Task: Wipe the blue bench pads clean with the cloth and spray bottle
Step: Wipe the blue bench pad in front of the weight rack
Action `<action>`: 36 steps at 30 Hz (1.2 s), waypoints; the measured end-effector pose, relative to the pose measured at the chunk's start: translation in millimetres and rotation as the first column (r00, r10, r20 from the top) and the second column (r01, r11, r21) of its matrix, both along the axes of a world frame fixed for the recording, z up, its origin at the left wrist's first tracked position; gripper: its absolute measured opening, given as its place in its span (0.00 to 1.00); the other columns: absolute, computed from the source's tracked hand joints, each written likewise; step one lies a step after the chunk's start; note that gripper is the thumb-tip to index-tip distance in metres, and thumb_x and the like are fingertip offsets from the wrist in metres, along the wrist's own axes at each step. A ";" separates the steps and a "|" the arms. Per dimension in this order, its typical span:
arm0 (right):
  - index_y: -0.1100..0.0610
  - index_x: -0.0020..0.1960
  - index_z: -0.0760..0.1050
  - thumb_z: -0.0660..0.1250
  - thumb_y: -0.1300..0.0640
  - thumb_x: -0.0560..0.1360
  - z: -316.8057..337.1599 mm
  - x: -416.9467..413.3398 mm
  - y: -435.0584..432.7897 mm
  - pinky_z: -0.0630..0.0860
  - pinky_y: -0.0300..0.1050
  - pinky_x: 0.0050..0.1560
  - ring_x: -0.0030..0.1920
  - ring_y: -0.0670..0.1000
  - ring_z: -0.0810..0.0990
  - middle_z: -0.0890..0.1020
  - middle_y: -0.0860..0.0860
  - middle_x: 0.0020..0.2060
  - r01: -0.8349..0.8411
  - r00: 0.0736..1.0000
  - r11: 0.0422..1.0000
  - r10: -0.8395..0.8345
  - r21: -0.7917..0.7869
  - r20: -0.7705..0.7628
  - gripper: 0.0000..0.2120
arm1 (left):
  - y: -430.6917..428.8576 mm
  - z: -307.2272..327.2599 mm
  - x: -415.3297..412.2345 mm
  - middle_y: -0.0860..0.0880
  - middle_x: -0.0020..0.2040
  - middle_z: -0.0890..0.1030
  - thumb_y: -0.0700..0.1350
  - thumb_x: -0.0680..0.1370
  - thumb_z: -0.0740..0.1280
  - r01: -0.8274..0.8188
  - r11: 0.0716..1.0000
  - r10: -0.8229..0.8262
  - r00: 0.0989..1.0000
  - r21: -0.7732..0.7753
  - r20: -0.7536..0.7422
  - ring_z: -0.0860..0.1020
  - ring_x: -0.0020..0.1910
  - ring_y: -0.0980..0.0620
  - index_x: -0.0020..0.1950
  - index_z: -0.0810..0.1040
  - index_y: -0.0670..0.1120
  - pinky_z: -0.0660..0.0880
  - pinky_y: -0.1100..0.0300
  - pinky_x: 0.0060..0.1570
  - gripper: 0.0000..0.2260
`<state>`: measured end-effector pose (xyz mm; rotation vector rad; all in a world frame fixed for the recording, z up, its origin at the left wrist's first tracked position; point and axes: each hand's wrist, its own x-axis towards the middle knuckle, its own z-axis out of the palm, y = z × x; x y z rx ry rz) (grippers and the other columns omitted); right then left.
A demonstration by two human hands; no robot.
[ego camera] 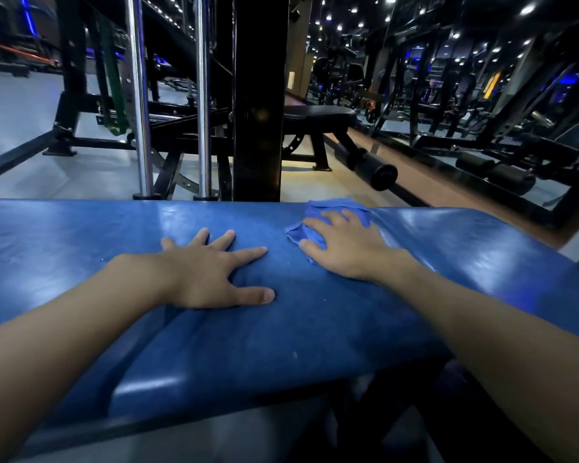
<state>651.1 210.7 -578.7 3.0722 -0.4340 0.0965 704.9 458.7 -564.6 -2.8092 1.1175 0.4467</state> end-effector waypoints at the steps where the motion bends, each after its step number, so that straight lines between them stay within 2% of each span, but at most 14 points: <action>1: 0.35 0.72 0.59 0.47 0.34 0.76 -1.8 -17.9 4.9 0.66 0.64 0.65 0.75 0.56 0.57 0.63 0.46 0.75 -0.008 1.000 1.000 0.008 0.006 0.007 0.24 | 0.6 0.1 -0.4 0.54 0.82 0.42 0.83 0.60 0.45 -0.010 1.000 0.010 1.000 -0.013 -0.006 0.42 0.81 0.44 0.74 0.41 0.75 0.48 0.32 0.72 0.44; 4: 0.35 0.74 0.57 0.47 0.32 0.77 -3.9 -74.5 23.0 0.63 0.64 0.69 0.77 0.56 0.54 0.59 0.45 0.77 -0.028 0.999 0.999 0.029 -0.034 0.040 0.26 | 3.3 1.6 -5.5 0.54 0.82 0.48 0.81 0.66 0.51 -0.032 0.997 0.033 0.999 -0.075 0.004 0.47 0.81 0.46 0.76 0.48 0.71 0.49 0.32 0.72 0.41; 7: 0.35 0.76 0.54 0.49 0.32 0.78 -3.9 -121.9 40.1 0.60 0.63 0.71 0.79 0.54 0.49 0.55 0.44 0.79 -0.026 0.999 0.997 0.029 -0.067 0.040 0.27 | 3.4 9.8 -19.1 0.54 0.80 0.57 0.76 0.72 0.55 0.014 0.986 0.000 0.996 -0.167 0.084 0.56 0.79 0.49 0.77 0.57 0.65 0.58 0.32 0.70 0.35; 9: 0.35 0.77 0.50 0.46 0.30 0.77 -0.9 -140.9 44.3 0.56 0.64 0.72 0.79 0.54 0.47 0.52 0.44 0.79 -0.039 0.999 0.996 0.041 -0.083 0.022 0.30 | 2.6 15.3 -28.8 0.53 0.80 0.57 0.77 0.72 0.55 0.004 0.980 0.015 0.995 -0.200 0.095 0.56 0.79 0.48 0.77 0.58 0.66 0.59 0.31 0.69 0.35; 12: 0.34 0.77 0.46 0.35 0.25 0.67 6.7 -150.6 41.8 0.47 0.66 0.74 0.79 0.54 0.45 0.48 0.45 0.80 -0.043 0.998 0.998 0.046 -0.053 0.048 0.39 | 3.7 15.4 -37.3 0.52 0.82 0.50 0.85 0.60 0.51 -0.078 0.994 0.079 0.997 -0.074 0.006 0.47 0.81 0.42 0.76 0.49 0.71 0.53 0.30 0.72 0.47; 14: 0.34 0.77 0.49 0.34 0.25 0.65 4.8 -148.5 39.9 0.48 0.65 0.74 0.79 0.55 0.46 0.49 0.45 0.80 -0.043 0.997 0.999 0.044 -0.016 0.065 0.41 | 4.3 12.4 -36.5 0.50 0.82 0.50 0.89 0.47 0.46 -0.091 0.995 0.088 0.995 -0.050 -0.055 0.46 0.80 0.40 0.76 0.48 0.73 0.52 0.33 0.74 0.57; 16: 0.34 0.76 0.54 0.35 0.25 0.65 -2.4 -140.5 40.0 0.53 0.63 0.74 0.78 0.55 0.50 0.53 0.45 0.79 -0.053 0.995 0.998 0.056 -0.037 0.082 0.40 | 4.2 9.7 -31.5 0.51 0.82 0.50 0.89 0.45 0.45 -0.105 0.992 0.101 0.993 -0.069 -0.067 0.46 0.80 0.41 0.75 0.48 0.74 0.52 0.34 0.74 0.57; 20: 0.35 0.75 0.56 0.44 0.30 0.74 -2.4 -98.7 33.8 0.57 0.61 0.72 0.77 0.55 0.52 0.56 0.44 0.78 -0.048 0.997 0.999 0.049 -0.019 0.058 0.30 | 5.1 3.8 -29.2 0.54 0.80 0.53 0.84 0.63 0.47 -0.075 0.997 0.076 0.997 -0.028 0.015 0.50 0.80 0.45 0.75 0.47 0.73 0.56 0.33 0.68 0.42; 23: 0.35 0.73 0.58 0.50 0.35 0.79 -0.7 -59.6 29.0 0.60 0.61 0.68 0.76 0.56 0.55 0.59 0.45 0.77 -0.024 0.998 1.000 0.024 0.001 0.057 0.24 | 5.7 7.4 -19.0 0.54 0.74 0.62 0.81 0.68 0.49 -0.002 1.000 0.005 0.996 -0.028 0.089 0.59 0.74 0.45 0.75 0.51 0.73 0.59 0.36 0.68 0.36; 25: 0.36 0.73 0.61 0.50 0.37 0.79 0.7 -33.3 26.8 0.60 0.60 0.66 0.75 0.57 0.57 0.63 0.46 0.75 0.002 0.999 1.000 -0.003 0.013 0.054 0.23 | 8.6 8.0 -2.9 0.55 0.71 0.63 0.81 0.67 0.48 0.031 0.998 -0.025 0.995 -0.062 0.096 0.61 0.72 0.47 0.73 0.54 0.73 0.60 0.37 0.68 0.35; 27: 0.39 0.71 0.66 0.52 0.39 0.79 6.1 -7.4 26.7 0.63 0.58 0.64 0.73 0.58 0.61 0.67 0.47 0.72 0.019 0.998 1.000 -0.020 0.019 0.067 0.21 | 11.8 3.3 12.6 0.56 0.74 0.59 0.84 0.62 0.45 0.045 0.997 -0.041 0.997 -0.069 0.059 0.57 0.75 0.48 0.73 0.51 0.74 0.58 0.35 0.68 0.40; 30: 0.43 0.61 0.76 0.54 0.43 0.75 12.5 30.7 24.3 0.71 0.58 0.59 0.63 0.59 0.71 0.75 0.49 0.64 0.042 0.994 0.999 -0.043 0.011 0.096 0.19 | 13.0 -4.6 21.1 0.57 0.76 0.55 0.83 0.60 0.44 0.081 0.995 -0.077 0.995 -0.065 0.064 0.54 0.77 0.49 0.73 0.48 0.74 0.58 0.35 0.68 0.41; 34: 0.39 0.67 0.68 0.50 0.39 0.76 11.9 74.8 16.4 0.65 0.61 0.61 0.69 0.59 0.64 0.69 0.48 0.70 0.107 0.994 0.993 -0.107 0.050 0.006 0.22 | 14.0 -7.7 21.9 0.57 0.78 0.53 0.82 0.63 0.43 0.102 0.992 -0.097 0.992 -0.071 0.079 0.51 0.77 0.48 0.74 0.45 0.73 0.55 0.33 0.69 0.40; 36: 0.39 0.65 0.69 0.49 0.39 0.74 14.0 86.5 15.2 0.64 0.62 0.62 0.69 0.60 0.65 0.68 0.49 0.70 0.121 0.993 0.991 -0.121 0.048 -0.005 0.22 | 14.8 -9.8 21.2 0.57 0.78 0.53 0.82 0.64 0.43 0.100 0.992 -0.094 0.992 -0.075 0.087 0.50 0.78 0.48 0.74 0.45 0.72 0.54 0.32 0.70 0.39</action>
